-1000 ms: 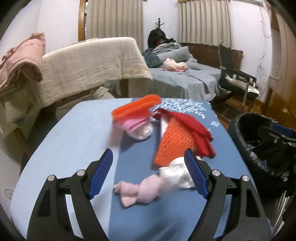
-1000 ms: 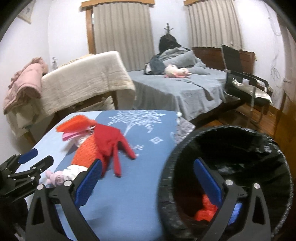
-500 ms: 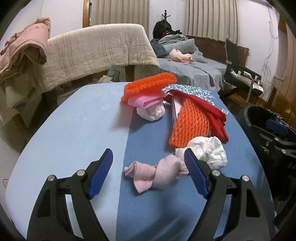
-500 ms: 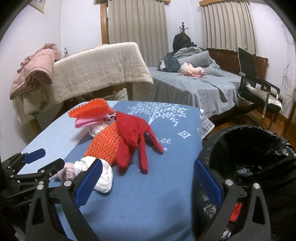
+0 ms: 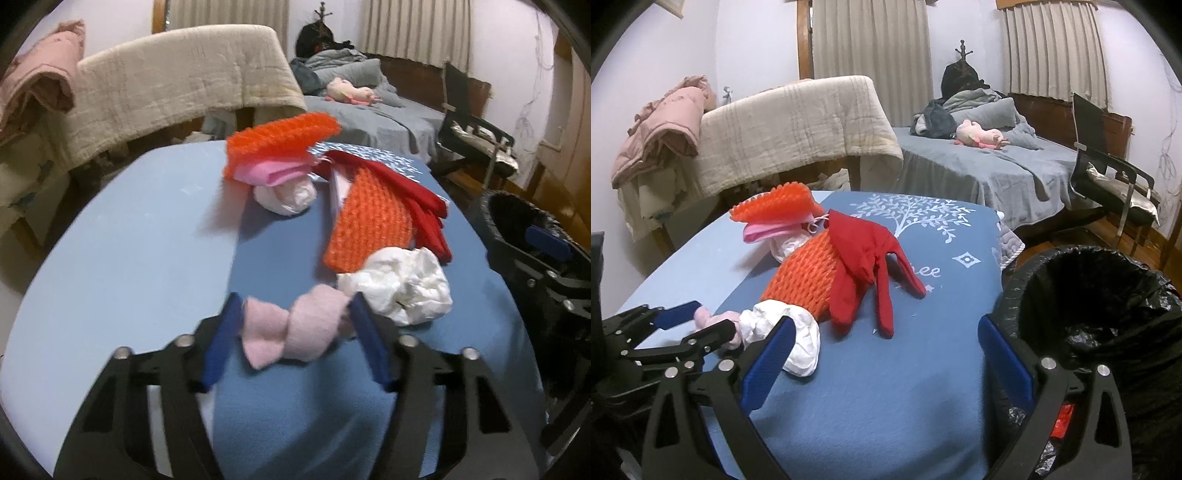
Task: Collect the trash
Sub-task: 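Close the left tool on the pink sock on the table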
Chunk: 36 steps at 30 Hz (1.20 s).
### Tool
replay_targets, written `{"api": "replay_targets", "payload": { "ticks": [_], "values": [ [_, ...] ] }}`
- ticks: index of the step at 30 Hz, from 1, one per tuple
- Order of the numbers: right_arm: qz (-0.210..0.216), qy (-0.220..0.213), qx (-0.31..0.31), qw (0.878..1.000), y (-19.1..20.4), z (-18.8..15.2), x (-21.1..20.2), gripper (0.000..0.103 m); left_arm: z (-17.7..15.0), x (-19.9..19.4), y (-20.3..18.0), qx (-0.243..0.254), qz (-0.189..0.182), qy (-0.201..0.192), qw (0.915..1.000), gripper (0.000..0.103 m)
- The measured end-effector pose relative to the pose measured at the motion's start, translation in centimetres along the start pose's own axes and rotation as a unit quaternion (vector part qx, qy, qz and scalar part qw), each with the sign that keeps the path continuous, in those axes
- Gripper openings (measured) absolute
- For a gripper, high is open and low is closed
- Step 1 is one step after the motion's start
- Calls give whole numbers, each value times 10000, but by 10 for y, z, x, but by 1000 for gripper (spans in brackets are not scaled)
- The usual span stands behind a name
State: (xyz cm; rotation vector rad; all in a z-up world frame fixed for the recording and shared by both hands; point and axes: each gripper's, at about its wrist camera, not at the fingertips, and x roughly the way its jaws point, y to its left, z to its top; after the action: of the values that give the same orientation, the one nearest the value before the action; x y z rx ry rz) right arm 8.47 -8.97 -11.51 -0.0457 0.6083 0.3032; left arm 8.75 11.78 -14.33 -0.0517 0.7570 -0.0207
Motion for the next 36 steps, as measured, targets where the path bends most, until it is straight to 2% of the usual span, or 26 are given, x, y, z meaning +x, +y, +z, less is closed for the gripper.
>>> {"api": "replay_targets", "payload": {
  "ticks": [3, 13, 15, 19, 22, 26, 28, 29, 30, 32, 34, 36],
  "values": [
    [24, 23, -26, 10000, 2, -1, 1, 97, -2, 1, -5, 95, -83, 23, 9999, 42],
    [148, 91, -60, 9998, 12, -1, 6, 97, 0, -8, 12, -339, -102, -184, 9992, 28],
    [213, 101, -73, 9997, 18, -1, 8, 97, 3, -11, 16, -358, -55, -272, 9990, 7],
    [384, 137, -174, 9990, 35, -1, 14, 97, 8, -11, 23, -236, 137, -342, 9990, 6],
    [471, 211, -263, 9983, 46, -1, 22, 96, 10, -10, 33, -346, 135, -313, 9988, 5],
    [493, 234, -261, 9982, 50, -1, 24, 96, 8, -12, 37, -376, 1, -272, 9989, 11],
    [445, 255, -210, 9985, 45, -1, 24, 96, 6, -11, 37, -383, -63, -250, 9989, 22],
    [408, 269, -174, 9987, 42, -1, 24, 96, 5, -10, 36, -393, -110, -237, 9989, 34],
    [377, 285, -143, 9988, 39, -1, 24, 96, 4, -9, 34, -405, -151, -220, 9988, 40],
    [322, 310, -81, 9990, 32, -1, 24, 96, 2, -8, 31, -412, -232, -187, 9987, 44],
    [279, 316, -46, 9991, 27, -2, 24, 96, 1, -7, 26, -399, -306, -125, 9987, 53],
    [251, 304, -37, 9992, 25, -1, 23, 96, 0, -5, 21, -323, -352, -72, 9988, 57]
  ]
}}
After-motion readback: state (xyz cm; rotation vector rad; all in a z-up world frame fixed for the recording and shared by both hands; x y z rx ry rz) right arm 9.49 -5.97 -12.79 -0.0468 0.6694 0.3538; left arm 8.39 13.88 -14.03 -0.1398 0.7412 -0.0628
